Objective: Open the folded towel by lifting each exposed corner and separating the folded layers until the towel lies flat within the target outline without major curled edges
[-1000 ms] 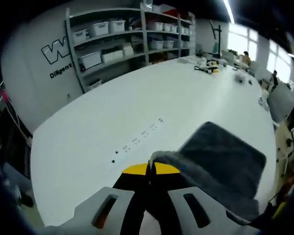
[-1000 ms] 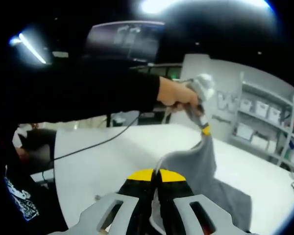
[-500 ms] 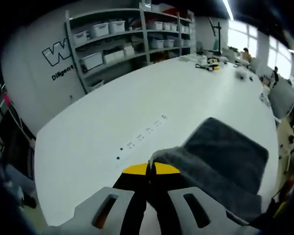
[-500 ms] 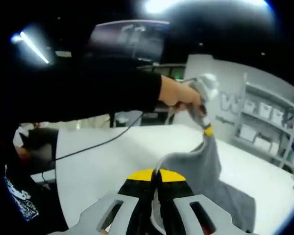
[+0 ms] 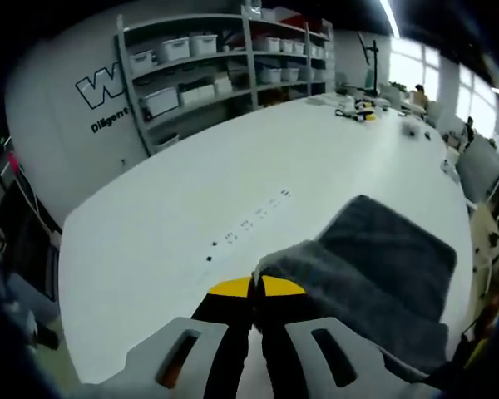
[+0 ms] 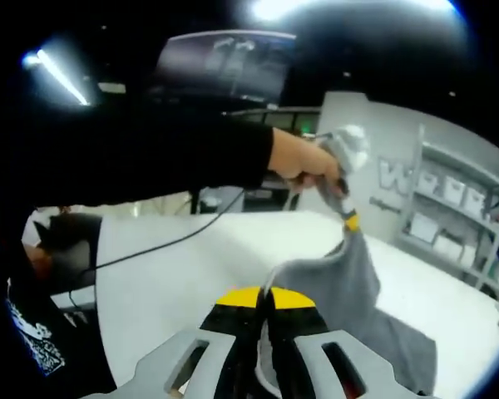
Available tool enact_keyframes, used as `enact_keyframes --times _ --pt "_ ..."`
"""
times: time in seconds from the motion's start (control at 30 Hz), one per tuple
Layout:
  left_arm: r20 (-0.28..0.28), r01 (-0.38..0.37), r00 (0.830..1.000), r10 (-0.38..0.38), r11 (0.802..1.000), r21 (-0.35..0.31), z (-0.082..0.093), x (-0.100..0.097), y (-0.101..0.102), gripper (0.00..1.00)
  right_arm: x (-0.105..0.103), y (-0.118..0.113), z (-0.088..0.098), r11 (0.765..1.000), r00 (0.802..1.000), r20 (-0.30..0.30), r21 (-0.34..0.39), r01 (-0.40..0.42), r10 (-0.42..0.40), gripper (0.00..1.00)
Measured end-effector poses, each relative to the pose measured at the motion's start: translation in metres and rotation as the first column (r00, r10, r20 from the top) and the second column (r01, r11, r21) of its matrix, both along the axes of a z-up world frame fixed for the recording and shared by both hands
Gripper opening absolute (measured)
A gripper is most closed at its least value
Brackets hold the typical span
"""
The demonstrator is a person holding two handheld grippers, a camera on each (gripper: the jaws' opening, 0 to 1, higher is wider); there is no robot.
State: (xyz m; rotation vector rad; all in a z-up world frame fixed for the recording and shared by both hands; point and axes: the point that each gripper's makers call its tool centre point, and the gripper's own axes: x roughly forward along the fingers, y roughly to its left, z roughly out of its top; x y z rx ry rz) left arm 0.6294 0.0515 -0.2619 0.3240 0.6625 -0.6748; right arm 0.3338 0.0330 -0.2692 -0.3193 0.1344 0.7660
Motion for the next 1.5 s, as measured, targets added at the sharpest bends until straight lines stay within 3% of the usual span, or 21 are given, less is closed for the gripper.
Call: enact_keyframes --times 0.1,0.27,0.3,0.33,0.57,0.8,0.87,0.97,1.1,1.2,1.5 --pt "-0.002 -0.001 1.000 0.001 1.000 -0.017 -0.003 -0.009 0.003 0.01 0.000 0.004 0.000 1.000 1.000 0.001 -0.005 -0.007 0.007 0.00" --pt "-0.014 0.000 1.000 0.000 1.000 0.017 -0.011 -0.014 0.017 0.02 0.000 0.013 -0.004 1.000 1.000 -0.005 -0.014 -0.020 0.020 0.00" --pt "-0.011 -0.003 1.000 0.003 1.000 0.011 -0.010 -0.015 0.018 0.02 0.000 0.014 -0.004 1.000 1.000 -0.005 -0.015 -0.022 0.022 0.00" --pt "-0.021 -0.012 1.000 0.011 0.999 -0.038 -0.008 -0.018 0.016 0.02 0.000 0.016 -0.005 1.000 1.000 -0.007 -0.016 -0.025 0.025 0.00" --pt "-0.005 -0.063 0.998 0.063 0.996 -0.068 -0.004 -0.010 0.037 0.02 0.004 0.025 -0.005 0.999 0.999 -0.007 -0.015 -0.033 0.033 0.00" --pt "-0.029 -0.074 0.997 0.072 0.995 -0.063 -0.007 -0.008 0.057 0.02 0.004 0.038 -0.005 0.998 0.998 -0.008 -0.023 -0.054 0.054 0.00" --pt "-0.025 -0.073 0.997 0.072 0.995 -0.062 -0.008 -0.007 0.059 0.02 0.004 0.042 -0.006 0.998 0.998 -0.009 -0.025 -0.062 0.062 0.00" --pt "0.042 -0.062 0.997 0.062 0.998 -0.009 -0.007 -0.003 0.068 0.02 0.003 0.050 -0.007 0.997 0.997 -0.010 -0.033 -0.075 0.075 0.00" --pt "0.068 -0.036 0.997 0.040 0.998 -0.058 -0.002 -0.007 0.069 0.02 0.001 0.060 -0.009 0.995 0.996 -0.012 -0.038 -0.093 0.092 0.00" --pt "0.084 -0.026 0.996 0.030 0.998 -0.053 -0.003 -0.014 0.071 0.02 0.001 0.065 -0.010 0.995 0.995 -0.013 -0.031 -0.100 0.099 0.00" --pt "0.097 -0.031 0.994 0.039 0.996 -0.082 0.000 -0.026 0.085 0.01 -0.002 0.087 -0.013 0.987 0.987 -0.044 0.058 -0.150 0.152 0.00"
